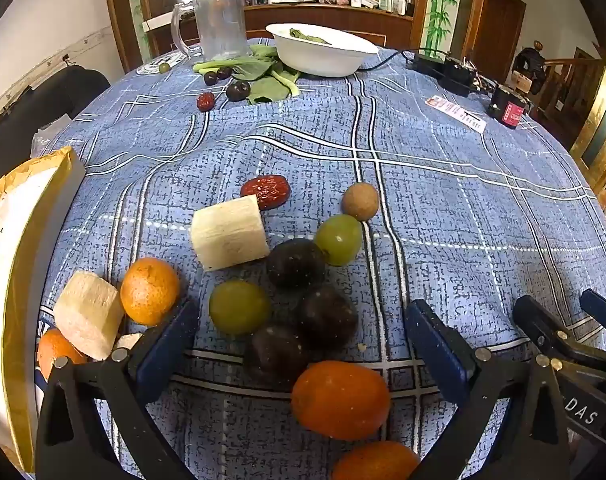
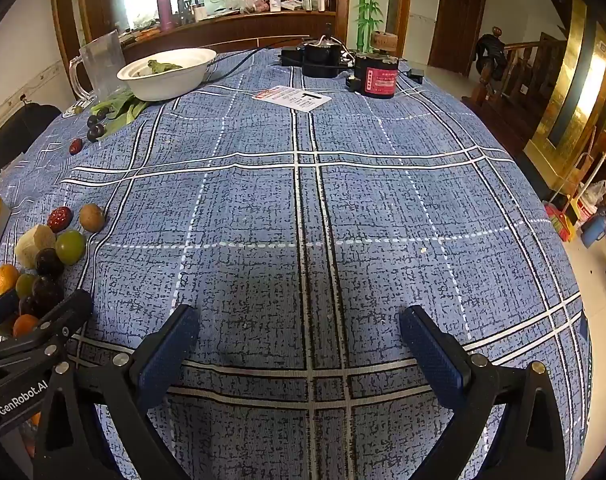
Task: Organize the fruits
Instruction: 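Raise both tools and swing them toward the fruit pile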
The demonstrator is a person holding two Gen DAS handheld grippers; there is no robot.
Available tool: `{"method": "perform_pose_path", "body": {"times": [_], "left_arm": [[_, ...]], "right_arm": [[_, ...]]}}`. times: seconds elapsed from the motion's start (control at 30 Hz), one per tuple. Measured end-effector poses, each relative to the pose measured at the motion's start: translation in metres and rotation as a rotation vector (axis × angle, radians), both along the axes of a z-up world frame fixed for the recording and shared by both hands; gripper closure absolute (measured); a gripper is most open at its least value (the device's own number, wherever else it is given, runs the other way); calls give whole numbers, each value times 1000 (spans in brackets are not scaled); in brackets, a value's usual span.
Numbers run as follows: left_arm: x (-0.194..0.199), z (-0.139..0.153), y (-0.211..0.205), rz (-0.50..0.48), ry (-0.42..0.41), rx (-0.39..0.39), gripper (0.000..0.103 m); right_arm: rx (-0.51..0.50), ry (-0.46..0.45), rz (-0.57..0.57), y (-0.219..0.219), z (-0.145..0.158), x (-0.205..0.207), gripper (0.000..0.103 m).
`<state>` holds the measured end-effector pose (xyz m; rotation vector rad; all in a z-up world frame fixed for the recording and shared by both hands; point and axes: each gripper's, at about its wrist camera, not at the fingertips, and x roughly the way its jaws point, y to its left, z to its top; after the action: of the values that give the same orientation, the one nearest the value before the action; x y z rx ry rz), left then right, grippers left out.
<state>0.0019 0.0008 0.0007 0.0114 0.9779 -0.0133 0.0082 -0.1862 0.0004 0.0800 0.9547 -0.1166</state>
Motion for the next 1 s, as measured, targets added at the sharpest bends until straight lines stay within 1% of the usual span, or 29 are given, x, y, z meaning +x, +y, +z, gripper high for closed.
{"method": "perform_pose_path", "body": {"times": [0.07, 0.23, 0.27, 0.37, 0.43, 0.5, 0.57, 0.63, 0.7, 0.73, 0.77, 0.8, 0.83, 0.87, 1.0], "left_arm": [[0, -2, 0, -56, 33, 0, 0], [-5, -5, -5, -105, 35, 6, 0], [-4, -2, -1, -92, 24, 1, 0], [-9, 1, 1, -99, 15, -5, 0], [-14, 3, 1, -121, 14, -9, 0], [-25, 10, 3, -138, -7, -30, 0], [-37, 20, 5, -150, -53, -51, 0], [-56, 39, 9, -175, -138, -70, 0], [-76, 56, 17, -178, -222, -96, 0], [-89, 65, 23, -167, -275, -107, 0], [-99, 74, 27, -156, -300, -107, 0], [-108, 83, 32, -151, -306, -106, 0], [-117, 94, 37, -168, -314, -124, 0], [-129, 108, 44, -187, -340, -147, 0], [-178, 172, 72, -215, -482, -191, 0]], "right_arm": [[5, 19, -43, 0, 2, -1, 1], [8, 28, -72, 2, 1, -2, 1], [7, 23, -76, 3, 1, -3, 1], [6, 17, -86, 4, 0, -3, 1], [4, 11, -89, 5, 0, -4, 1], [2, 6, -91, 5, 1, -5, 1], [1, 3, -95, 5, 0, -6, 1], [2, -2, -98, 5, 1, -7, 1], [25, -30, -102, 2, 4, -12, 1], [38, -63, -107, 0, 8, -17, 1], [36, -93, -115, -1, 12, -22, 2], [23, -130, -128, -1, 19, -29, 1], [10, -164, -134, 0, 27, -38, 1], [2, -203, -129, 3, 37, -48, 1], [-26, -381, -107, 19, 96, -104, 1]]}}
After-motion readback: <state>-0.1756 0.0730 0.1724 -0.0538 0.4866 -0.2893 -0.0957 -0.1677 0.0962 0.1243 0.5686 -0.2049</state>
